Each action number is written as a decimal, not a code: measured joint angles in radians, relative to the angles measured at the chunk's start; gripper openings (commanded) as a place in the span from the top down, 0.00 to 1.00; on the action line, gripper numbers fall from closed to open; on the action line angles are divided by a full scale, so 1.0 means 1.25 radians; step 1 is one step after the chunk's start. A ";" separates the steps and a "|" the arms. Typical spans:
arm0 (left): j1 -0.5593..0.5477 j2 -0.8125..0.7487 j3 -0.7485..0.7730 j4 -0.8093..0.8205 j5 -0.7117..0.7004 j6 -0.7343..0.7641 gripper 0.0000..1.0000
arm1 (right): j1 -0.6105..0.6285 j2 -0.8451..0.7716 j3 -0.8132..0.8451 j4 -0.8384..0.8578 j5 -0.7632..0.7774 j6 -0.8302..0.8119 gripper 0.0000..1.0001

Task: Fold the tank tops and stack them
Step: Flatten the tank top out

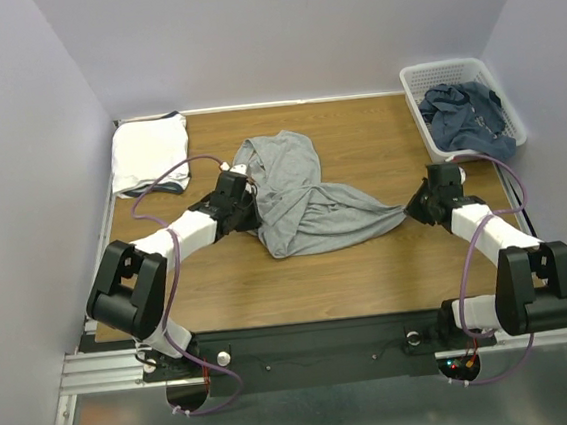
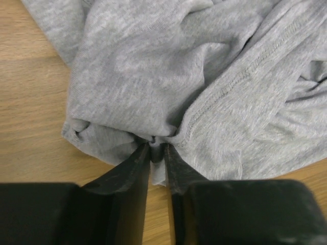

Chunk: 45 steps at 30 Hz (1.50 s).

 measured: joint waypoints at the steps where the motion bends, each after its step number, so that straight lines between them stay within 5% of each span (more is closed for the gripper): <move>1: 0.000 0.000 0.009 -0.009 -0.008 0.001 0.85 | 0.000 0.000 0.000 0.000 0.000 0.000 1.00; 4: 0.000 -0.011 0.039 -0.038 -0.036 0.004 0.99 | -0.001 0.002 0.004 -0.001 0.000 0.000 1.00; 22: 0.045 -0.181 0.336 -0.258 -0.055 0.038 1.00 | -0.006 0.031 0.186 -0.018 -0.036 0.005 1.00; 36: 0.222 -0.160 0.629 -0.249 0.072 -0.027 1.00 | -0.006 0.155 0.894 -0.081 -0.099 0.002 1.00; 45: 0.305 -0.108 0.870 -0.189 0.107 -0.116 1.00 | -0.006 0.202 1.175 -0.121 -0.089 -0.006 0.99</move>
